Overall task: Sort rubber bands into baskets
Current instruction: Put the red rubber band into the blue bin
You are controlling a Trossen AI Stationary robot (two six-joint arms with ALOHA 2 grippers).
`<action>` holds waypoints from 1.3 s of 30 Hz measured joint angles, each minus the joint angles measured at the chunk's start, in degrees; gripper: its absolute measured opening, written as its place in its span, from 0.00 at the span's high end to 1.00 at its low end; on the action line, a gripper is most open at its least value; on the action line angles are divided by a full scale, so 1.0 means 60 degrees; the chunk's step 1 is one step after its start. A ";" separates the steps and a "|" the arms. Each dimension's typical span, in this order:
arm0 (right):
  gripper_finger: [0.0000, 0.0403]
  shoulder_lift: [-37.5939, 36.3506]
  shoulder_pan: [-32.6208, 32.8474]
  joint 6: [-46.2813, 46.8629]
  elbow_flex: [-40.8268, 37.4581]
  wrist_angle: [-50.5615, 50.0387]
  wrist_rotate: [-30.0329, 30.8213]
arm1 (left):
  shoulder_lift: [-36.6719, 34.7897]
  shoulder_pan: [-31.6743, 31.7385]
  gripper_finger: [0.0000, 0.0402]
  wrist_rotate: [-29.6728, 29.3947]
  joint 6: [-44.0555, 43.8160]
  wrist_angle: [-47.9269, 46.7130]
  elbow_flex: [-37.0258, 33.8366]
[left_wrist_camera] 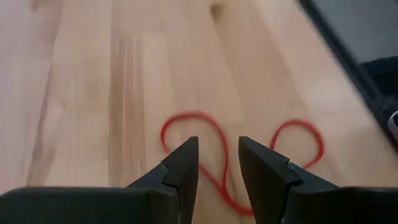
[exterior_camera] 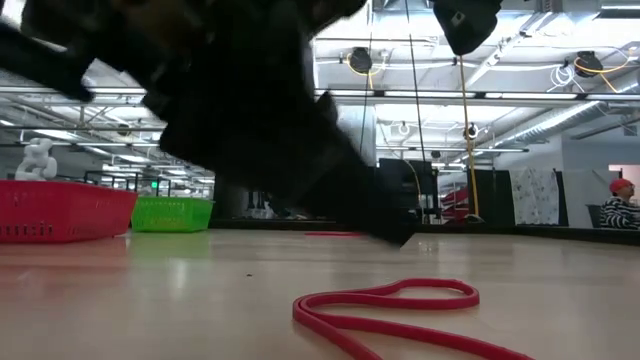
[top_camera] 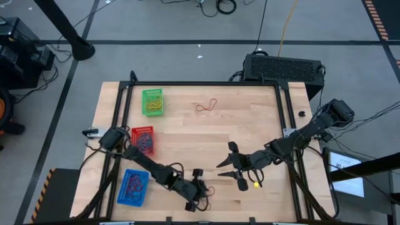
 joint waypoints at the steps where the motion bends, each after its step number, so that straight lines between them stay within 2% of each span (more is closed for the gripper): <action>1: 0.65 0.0000 0.0000 0.0000 0.0000 0.0001 0.0003 | 0.0001 -0.0022 0.70 -0.0034 -0.0162 -0.0177 -0.0004; 7: 0.65 0.0000 0.0000 0.0000 0.0000 0.0021 0.0004 | 0.0152 -0.0096 0.70 -0.0102 -0.0962 -0.0611 -0.0058; 17: 0.65 0.0000 -0.0004 0.0000 -0.0004 0.0108 0.0051 | 0.0565 -0.0221 0.71 -0.0215 -0.0883 -0.0098 -0.0040; 20: 0.65 0.0000 -0.0004 0.0002 -0.0004 0.0116 0.0051 | 0.0572 -0.0150 0.79 -0.0070 -0.0786 -0.0127 -0.0040; 24: 0.65 0.0000 -0.0004 0.0007 -0.0004 0.0116 0.0051 | 0.0579 -0.0025 0.96 0.0235 -0.0791 -0.0136 -0.0036; 26: 0.65 0.0000 -0.0004 0.0010 -0.0004 0.0116 0.0047 | 0.0568 -0.0017 0.98 0.0264 -0.0784 -0.0111 -0.0036; 30: 0.65 0.0000 -0.0004 0.0002 -0.0004 0.0109 0.0047 | -0.0011 -0.0158 0.99 0.0382 -0.0356 -0.0798 -0.0086; 39: 0.65 0.0000 -0.0004 -0.0140 -0.0004 0.0048 0.0044 | -0.2912 -0.0645 1.00 -0.0327 -0.0615 -0.4692 -0.0091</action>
